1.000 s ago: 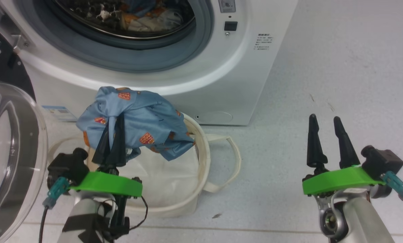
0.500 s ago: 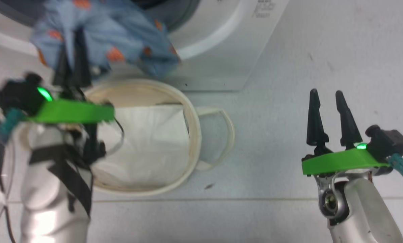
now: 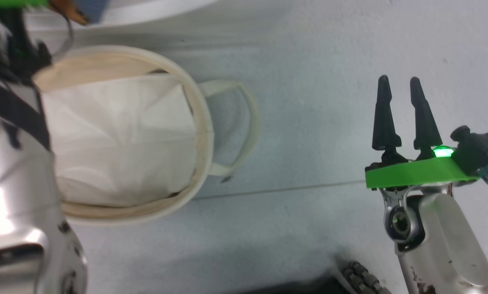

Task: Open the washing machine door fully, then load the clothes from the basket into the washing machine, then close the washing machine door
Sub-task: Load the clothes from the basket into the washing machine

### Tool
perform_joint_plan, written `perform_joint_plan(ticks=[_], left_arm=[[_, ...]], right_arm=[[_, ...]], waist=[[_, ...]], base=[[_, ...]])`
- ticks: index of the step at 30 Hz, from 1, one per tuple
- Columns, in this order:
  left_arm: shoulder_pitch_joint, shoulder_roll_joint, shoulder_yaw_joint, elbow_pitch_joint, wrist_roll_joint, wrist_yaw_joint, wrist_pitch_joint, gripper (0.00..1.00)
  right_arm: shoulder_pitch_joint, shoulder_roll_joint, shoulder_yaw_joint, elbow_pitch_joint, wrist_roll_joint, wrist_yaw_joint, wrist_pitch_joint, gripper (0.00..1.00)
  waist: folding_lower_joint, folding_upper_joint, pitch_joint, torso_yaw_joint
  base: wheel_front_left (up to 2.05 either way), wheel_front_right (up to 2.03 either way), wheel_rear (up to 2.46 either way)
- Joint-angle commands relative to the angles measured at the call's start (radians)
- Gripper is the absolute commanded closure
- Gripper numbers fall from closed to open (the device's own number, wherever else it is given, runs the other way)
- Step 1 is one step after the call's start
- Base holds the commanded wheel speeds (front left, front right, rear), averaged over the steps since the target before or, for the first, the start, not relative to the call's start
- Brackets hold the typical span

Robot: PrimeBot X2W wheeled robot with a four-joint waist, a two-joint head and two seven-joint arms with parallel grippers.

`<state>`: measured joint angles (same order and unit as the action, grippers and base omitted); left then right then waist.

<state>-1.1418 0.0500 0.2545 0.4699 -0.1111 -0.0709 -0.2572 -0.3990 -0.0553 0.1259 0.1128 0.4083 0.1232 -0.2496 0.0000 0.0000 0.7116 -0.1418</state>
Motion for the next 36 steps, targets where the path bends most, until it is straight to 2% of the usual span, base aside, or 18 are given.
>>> perform_joint_plan(ticks=[1, 5, 10, 18, 22, 28, 32, 33, 34, 36], left_arm=[[-0.022, 0.047, 0.02, -0.029, 0.014, 0.001, -0.005, 1.0], [-0.113, 0.074, 0.04, -0.047, 0.046, 0.002, -0.005, 1.0], [-0.182, 0.082, 0.065, -0.089, 0.073, 0.032, -0.005, 1.0], [-0.21, 0.095, 0.075, -0.079, 0.095, 0.041, -0.005, 1.0], [-0.2, 0.098, 0.088, -0.148, 0.102, 0.06, -0.005, 1.0], [-0.188, 0.096, 0.066, 0.055, 0.108, 0.052, -0.005, 1.0], [-0.214, 0.102, 0.064, 0.064, 0.108, 0.065, -0.005, 1.0], [-0.214, 0.103, 0.061, 0.063, 0.109, 0.067, -0.005, 0.27], [-0.214, 0.105, 0.057, 0.061, 0.114, 0.07, -0.005, 0.0], [-0.211, 0.106, 0.05, 0.06, 0.116, 0.073, -0.005, 0.0]], right_arm=[[0.01, 0.005, 0.025, -0.033, 0.008, 0.008, -0.012, 0.0], [0.003, 0.005, 0.041, -0.035, 0.037, 0.008, -0.012, 0.0], [-0.007, 0.005, 0.078, -0.075, 0.085, 0.008, -0.012, 0.0], [-0.005, 0.005, 0.119, -0.082, 0.085, 0.008, -0.012, 0.0], [-0.01, 0.005, 0.127, -0.08, 0.087, 0.008, -0.012, 0.0], [0.001, 0.005, 0.131, -0.063, 0.08, 0.008, -0.012, 0.0], [0.002, 0.005, 0.132, -0.055, 0.071, 0.008, -0.012, 0.0], [0.002, 0.005, 0.134, -0.055, 0.07, 0.008, -0.012, 0.0], [0.002, 0.005, 0.135, -0.054, 0.069, 0.008, -0.012, 0.0], [0.001, 0.005, 0.135, -0.053, 0.067, 0.008, -0.012, 0.0]], waist=[[0.0, 0.0, 0.055, -0.049], [0.0, 0.0, 0.085, -0.078], [0.0, 0.0, 0.112, -0.095], [0.0, 0.0, 0.125, -0.115], [0.0, 0.0, 0.134, -0.124], [0.0, 0.0, 0.126, -0.121], [0.0, 0.0, 0.129, -0.118], [0.0, 0.0, 0.129, -0.117], [0.0, 0.0, 0.129, -0.116], [0.0, 0.0, 0.128, -0.113]], base=[[0.0, 0.0, 0.0], [0.0, 0.0, 0.0], [0.0, 0.0, 0.0], [0.0, 0.0, 0.0], [0.0, 0.0, 0.0], [0.0, 0.0, 0.0], [0.0, 0.0, 0.0], [0.0, 0.0, 0.0], [0.0, 0.0, 0.0], [0.0, 0.0, 0.0]])
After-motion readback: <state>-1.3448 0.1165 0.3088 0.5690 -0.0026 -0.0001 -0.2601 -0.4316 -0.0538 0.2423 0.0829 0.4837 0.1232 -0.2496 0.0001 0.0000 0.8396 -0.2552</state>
